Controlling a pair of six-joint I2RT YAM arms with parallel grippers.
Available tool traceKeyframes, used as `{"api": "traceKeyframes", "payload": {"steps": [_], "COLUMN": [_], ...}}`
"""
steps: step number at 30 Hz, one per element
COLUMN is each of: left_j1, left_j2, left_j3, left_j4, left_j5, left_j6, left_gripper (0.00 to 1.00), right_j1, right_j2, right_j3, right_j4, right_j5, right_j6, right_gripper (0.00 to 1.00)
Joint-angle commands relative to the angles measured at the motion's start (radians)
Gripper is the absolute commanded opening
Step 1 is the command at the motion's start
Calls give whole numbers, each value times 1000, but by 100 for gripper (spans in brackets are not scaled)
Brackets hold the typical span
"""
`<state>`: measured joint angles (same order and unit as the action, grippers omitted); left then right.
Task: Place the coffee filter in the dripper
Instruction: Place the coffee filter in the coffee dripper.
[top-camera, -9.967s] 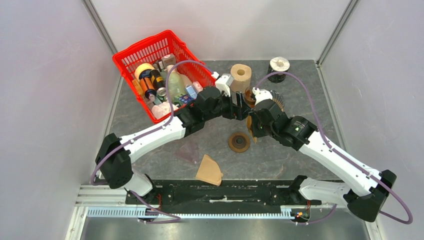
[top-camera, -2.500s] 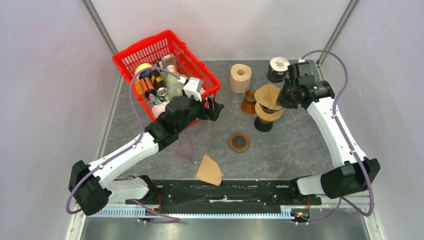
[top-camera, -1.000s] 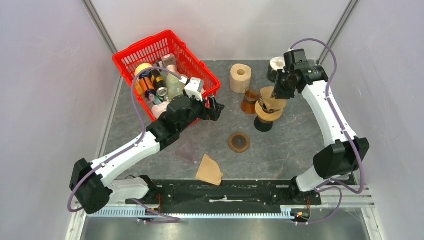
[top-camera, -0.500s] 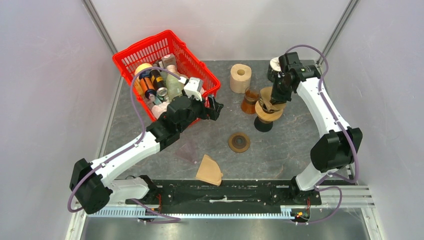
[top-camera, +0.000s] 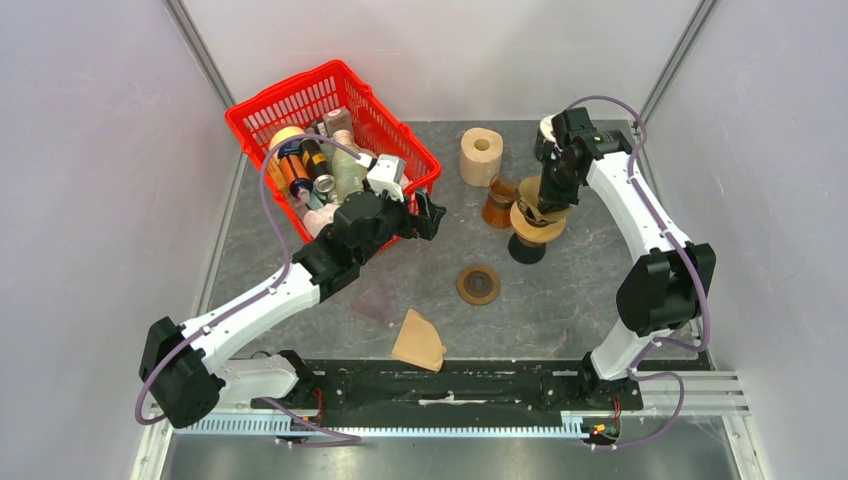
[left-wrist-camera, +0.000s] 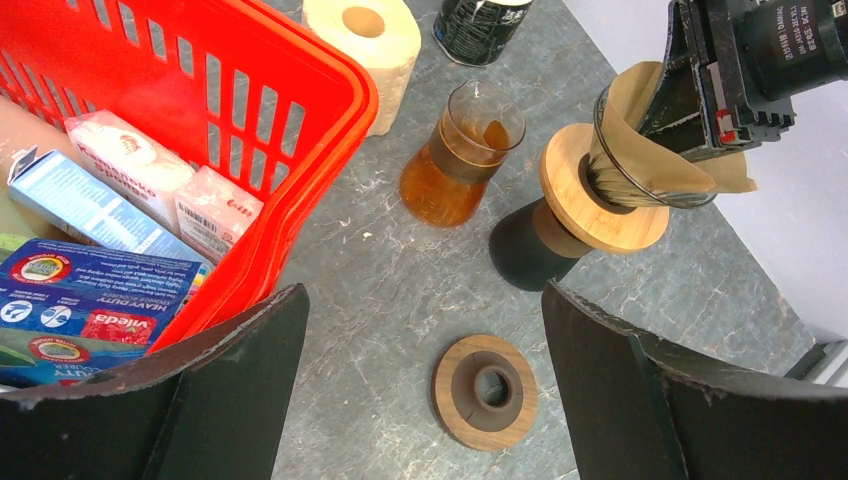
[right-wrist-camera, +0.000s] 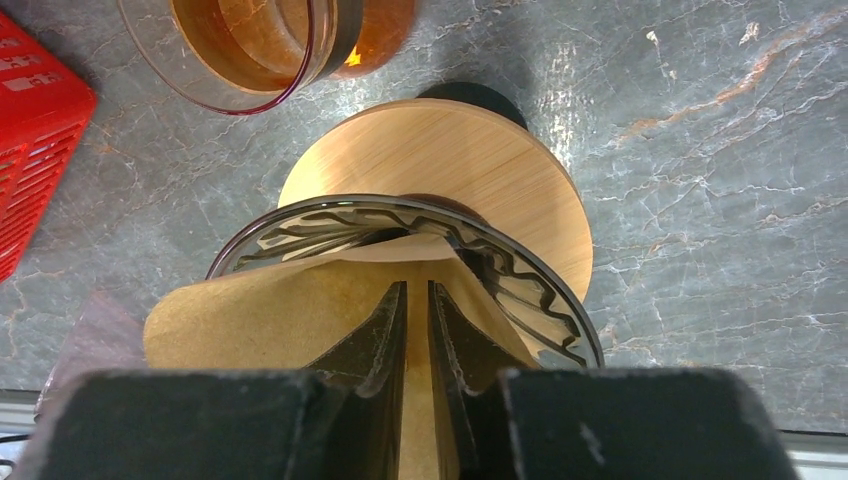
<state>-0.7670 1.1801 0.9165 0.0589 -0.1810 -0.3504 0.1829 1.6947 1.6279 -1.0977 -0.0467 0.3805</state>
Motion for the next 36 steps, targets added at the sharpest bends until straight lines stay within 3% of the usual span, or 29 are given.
{"api": "traceKeyframes", "payload": {"steps": [1, 21, 36], "left_j1": [4, 4, 4], "left_j2": [-4, -5, -3], "left_j3": [1, -1, 1], "left_j4": [32, 32, 31], "left_j5": [-15, -17, -18], "left_j6": [-5, -2, 0], "left_gripper": [93, 93, 93], "right_j1": [-1, 30, 39], "right_j2": [6, 37, 25], "right_j3": [-2, -20, -13], "right_j4": [4, 4, -8], "right_j5": [32, 41, 39], "right_j6": [-14, -47, -48], "right_gripper": [19, 20, 41]}}
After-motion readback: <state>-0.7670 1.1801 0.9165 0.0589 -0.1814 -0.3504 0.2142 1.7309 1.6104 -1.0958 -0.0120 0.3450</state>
